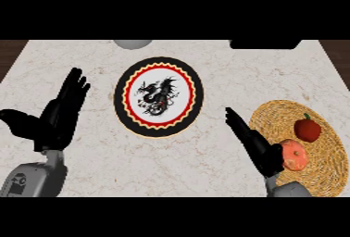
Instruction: Pick the bell pepper from the placemat and place it in the plate
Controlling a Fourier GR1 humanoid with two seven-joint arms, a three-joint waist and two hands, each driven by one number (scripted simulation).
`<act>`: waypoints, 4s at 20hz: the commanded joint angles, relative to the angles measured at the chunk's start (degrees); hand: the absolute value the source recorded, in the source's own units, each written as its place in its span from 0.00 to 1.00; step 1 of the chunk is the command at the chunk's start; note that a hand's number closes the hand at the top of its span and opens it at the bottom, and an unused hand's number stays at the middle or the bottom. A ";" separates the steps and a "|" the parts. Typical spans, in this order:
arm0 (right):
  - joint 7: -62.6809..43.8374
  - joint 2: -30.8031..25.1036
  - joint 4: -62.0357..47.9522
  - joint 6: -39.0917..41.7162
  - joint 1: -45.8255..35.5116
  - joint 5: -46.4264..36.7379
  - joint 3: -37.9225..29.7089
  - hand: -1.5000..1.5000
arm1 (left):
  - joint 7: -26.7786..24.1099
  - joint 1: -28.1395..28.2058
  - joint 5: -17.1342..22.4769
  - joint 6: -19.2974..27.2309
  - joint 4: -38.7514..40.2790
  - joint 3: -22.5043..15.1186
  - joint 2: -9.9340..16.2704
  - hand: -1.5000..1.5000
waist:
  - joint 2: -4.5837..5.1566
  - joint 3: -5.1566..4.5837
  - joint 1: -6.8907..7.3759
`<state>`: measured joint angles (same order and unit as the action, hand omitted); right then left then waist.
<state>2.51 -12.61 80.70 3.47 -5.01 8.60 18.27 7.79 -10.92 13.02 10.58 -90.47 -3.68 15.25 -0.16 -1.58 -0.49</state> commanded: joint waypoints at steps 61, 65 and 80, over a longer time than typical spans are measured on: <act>7.62 -26.72 -30.00 20.44 -15.85 -40.23 -18.01 0.00 | 6.70 10.99 -14.77 0.68 2.12 -1.69 -5.89 0.50 | 0.18 1.60 0.82; 3.45 -23.59 -30.00 21.40 -18.58 -41.47 -18.66 0.00 | 3.62 5.85 -15.95 1.17 10.77 0.85 -6.88 0.50 | 0.21 1.58 0.67; 12.46 -19.98 -35.14 11.09 -18.13 -51.50 -18.69 1.00 | 3.45 13.63 -16.72 -1.76 3.31 0.25 -8.13 0.50 | 0.16 1.59 0.92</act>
<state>15.29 -35.57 45.85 18.50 -23.36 -40.58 -1.01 12.58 -1.07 -3.70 9.72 -84.75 -3.07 7.21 0.01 -0.05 0.35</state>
